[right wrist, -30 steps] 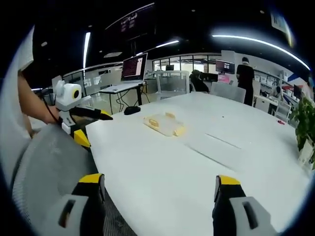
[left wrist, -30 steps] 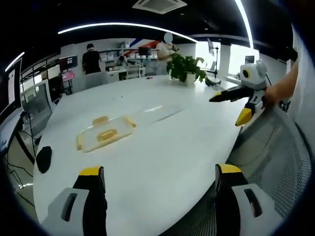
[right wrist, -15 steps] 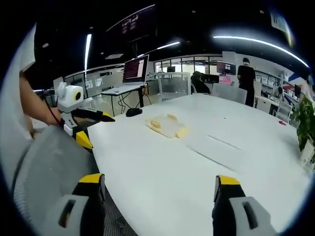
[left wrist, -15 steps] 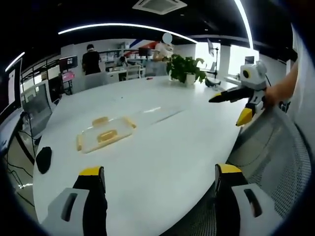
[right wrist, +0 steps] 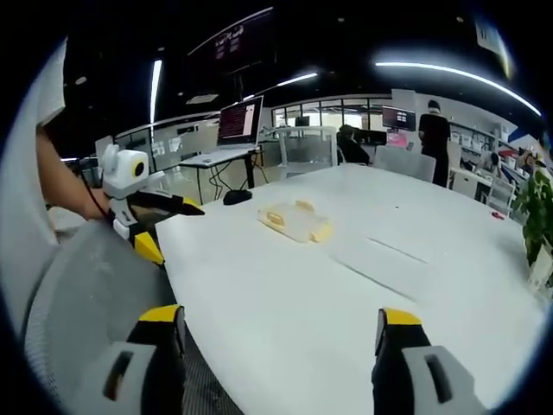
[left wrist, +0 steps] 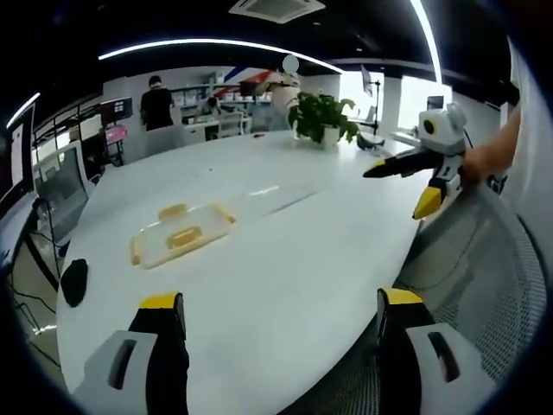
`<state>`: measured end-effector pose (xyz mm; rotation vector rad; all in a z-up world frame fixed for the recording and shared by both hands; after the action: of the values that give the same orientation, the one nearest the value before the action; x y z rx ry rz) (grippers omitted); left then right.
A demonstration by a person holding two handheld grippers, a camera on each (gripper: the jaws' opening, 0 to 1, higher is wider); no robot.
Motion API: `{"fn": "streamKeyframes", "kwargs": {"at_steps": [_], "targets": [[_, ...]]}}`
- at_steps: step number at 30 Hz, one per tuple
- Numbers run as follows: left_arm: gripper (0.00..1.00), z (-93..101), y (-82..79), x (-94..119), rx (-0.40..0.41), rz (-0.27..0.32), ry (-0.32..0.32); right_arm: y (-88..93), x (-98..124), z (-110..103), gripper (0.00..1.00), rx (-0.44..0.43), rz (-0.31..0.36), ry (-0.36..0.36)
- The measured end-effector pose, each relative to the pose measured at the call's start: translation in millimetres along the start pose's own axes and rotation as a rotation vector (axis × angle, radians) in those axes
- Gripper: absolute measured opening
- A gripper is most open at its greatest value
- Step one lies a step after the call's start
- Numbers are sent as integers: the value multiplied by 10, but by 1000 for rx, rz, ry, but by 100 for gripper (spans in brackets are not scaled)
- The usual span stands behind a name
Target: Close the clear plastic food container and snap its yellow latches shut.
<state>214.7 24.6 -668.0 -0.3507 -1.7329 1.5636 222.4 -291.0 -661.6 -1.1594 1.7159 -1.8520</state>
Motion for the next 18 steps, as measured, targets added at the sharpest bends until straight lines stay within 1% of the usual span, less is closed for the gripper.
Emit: {"fn": "streamKeyframes", "kwargs": {"at_steps": [14,18], "targets": [[90,-10,-3,5,-1,1,-5,-2,-4,-7,91,0,-4,-5],[90,-2,-7,-4,-18,-10,-2,2,-26,-48,91,31,-26,-26]]}}
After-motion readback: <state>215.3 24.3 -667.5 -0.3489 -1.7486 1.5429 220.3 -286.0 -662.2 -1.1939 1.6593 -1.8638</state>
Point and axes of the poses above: the point that each gripper's makers call its tool centre point, and the gripper's own axes: x roughly backward along the fingers, z roughly to its right, y roughly out of its underside, the point moved 10 cm from there along x, roughly backward along the fingers, and after that the axes turned 10 degrees about z, right-handed, at the moved point
